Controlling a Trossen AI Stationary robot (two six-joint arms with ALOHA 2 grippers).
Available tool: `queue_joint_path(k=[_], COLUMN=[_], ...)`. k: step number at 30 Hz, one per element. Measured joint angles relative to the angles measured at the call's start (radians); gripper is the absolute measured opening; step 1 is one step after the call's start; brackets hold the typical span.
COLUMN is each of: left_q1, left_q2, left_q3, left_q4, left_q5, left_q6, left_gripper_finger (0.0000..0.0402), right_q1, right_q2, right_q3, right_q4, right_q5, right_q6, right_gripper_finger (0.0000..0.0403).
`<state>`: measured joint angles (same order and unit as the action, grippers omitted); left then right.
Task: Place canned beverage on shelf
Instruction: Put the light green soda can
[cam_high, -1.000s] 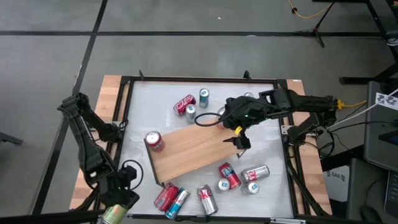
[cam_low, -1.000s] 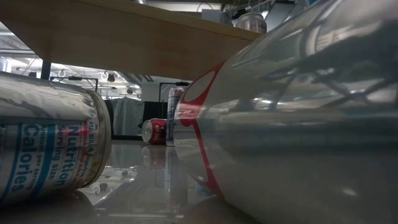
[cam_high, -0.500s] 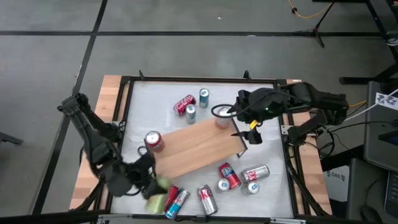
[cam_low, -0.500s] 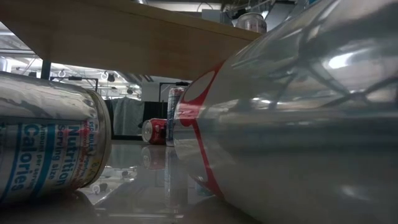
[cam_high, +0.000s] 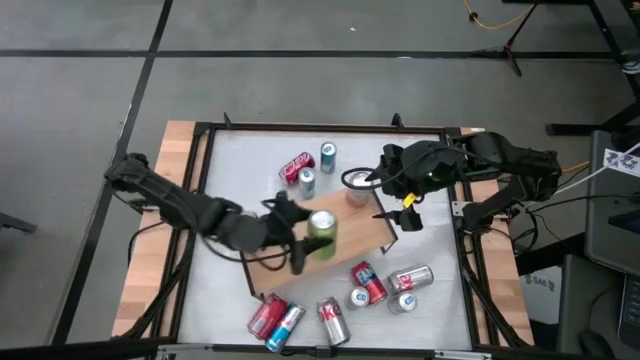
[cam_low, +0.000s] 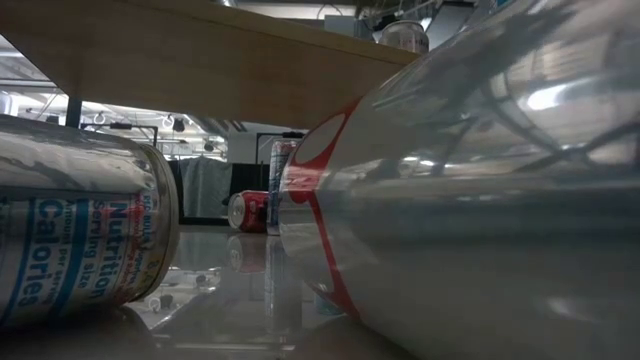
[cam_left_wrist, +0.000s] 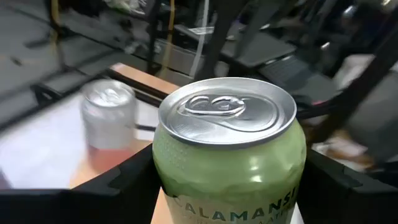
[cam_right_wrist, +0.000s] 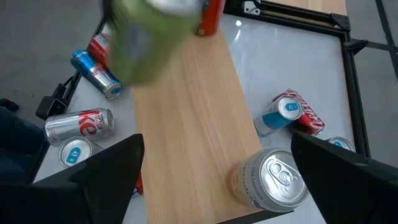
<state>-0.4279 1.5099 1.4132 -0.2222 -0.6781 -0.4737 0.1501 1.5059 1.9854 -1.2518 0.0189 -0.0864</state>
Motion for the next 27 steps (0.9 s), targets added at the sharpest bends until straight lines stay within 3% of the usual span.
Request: queue_joint_path(k=[13, 27], left_q1=[0.12, 0.125], left_q2=[0.221, 0.304], left_q3=[0.0, 0.0], left_q4=[0.158, 0.179], left_q5=[-0.099, -0.124], left_q6=[0.217, 0.224], left_gripper_finger=[0.0277, 0.0293], right_q1=[0.0, 0.0], right_q2=[0.0, 0.001], right_q3=[0.0, 0.0], right_q4=[-0.007, -0.007], right_q5=[0.0, -0.002], right_q6=[0.002, 0.003], right_gripper_finger=[0.0397, 0.0397])
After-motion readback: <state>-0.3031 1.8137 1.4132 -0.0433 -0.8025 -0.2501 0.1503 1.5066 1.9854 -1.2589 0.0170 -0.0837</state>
